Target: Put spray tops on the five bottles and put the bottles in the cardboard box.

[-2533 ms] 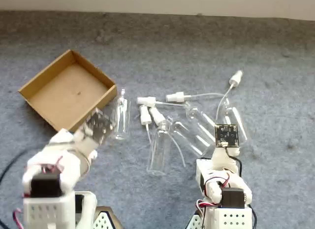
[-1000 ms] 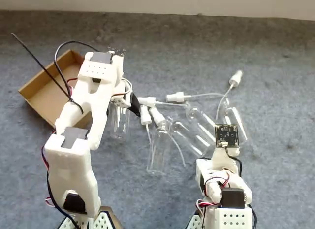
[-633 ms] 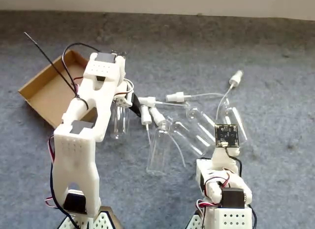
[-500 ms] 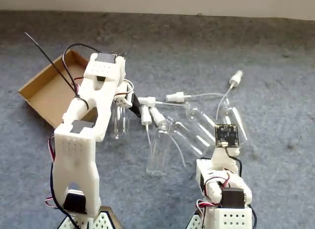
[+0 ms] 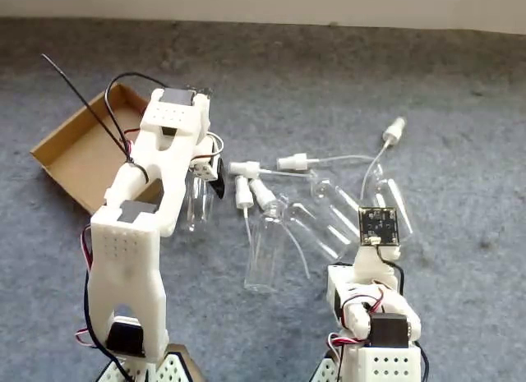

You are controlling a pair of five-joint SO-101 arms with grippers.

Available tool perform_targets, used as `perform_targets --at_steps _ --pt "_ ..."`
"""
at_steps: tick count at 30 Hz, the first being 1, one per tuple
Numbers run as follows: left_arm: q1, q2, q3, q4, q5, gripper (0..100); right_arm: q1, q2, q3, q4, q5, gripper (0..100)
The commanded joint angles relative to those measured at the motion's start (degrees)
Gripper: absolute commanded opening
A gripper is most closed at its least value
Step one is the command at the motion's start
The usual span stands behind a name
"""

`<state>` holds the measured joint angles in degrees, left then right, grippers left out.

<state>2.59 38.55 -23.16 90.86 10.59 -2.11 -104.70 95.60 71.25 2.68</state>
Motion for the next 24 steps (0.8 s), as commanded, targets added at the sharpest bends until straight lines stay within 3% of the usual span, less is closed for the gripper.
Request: perform_targets --at_steps 1,9,20,24 --pt "0.9 -1.0 -3.0 3.3 0.4 17 0.5 -0.5 6.2 0.3 0.5 0.4" --pt "9.0 -6.4 -2.6 9.2 0.4 17 0.5 -0.5 6.2 0.3 0.5 0.4" --pt "9.6 -28.1 -2.2 9.4 0.4 17 0.5 -0.5 6.2 0.3 0.5 0.4" --pt "11.2 -37.1 3.0 9.4 0.4 17 0.5 -0.5 6.2 0.3 0.5 0.4"
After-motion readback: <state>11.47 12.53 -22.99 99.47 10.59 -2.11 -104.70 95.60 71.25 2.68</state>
